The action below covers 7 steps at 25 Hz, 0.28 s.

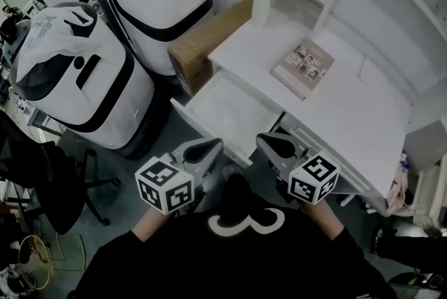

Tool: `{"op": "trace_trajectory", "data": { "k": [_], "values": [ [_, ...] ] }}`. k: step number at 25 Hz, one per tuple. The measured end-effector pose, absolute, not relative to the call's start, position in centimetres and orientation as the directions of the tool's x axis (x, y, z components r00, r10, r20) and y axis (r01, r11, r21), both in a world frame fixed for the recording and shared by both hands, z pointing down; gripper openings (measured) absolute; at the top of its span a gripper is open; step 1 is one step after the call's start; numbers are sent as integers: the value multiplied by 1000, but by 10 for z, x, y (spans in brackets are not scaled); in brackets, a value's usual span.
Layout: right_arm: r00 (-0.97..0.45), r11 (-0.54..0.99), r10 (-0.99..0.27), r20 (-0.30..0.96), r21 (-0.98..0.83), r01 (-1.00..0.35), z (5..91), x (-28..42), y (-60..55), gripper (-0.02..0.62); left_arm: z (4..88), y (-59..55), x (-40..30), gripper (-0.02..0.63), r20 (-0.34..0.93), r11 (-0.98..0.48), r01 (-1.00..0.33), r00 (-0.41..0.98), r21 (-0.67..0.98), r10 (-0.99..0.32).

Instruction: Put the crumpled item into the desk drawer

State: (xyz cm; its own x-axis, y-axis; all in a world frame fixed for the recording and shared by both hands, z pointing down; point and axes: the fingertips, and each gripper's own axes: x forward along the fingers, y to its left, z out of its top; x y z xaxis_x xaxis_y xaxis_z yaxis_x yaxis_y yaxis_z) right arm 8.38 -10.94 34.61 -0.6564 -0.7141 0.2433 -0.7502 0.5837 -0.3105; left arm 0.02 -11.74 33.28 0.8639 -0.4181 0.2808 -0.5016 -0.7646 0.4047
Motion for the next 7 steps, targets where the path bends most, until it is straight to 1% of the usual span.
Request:
{"op": "trace_trajectory", "data": {
  "k": [7],
  "values": [
    [-657,576,-712,249,-328,-749,355,86,-111,2,338,-119,5,9,287,-766,-498,865,405,-411]
  ]
}}
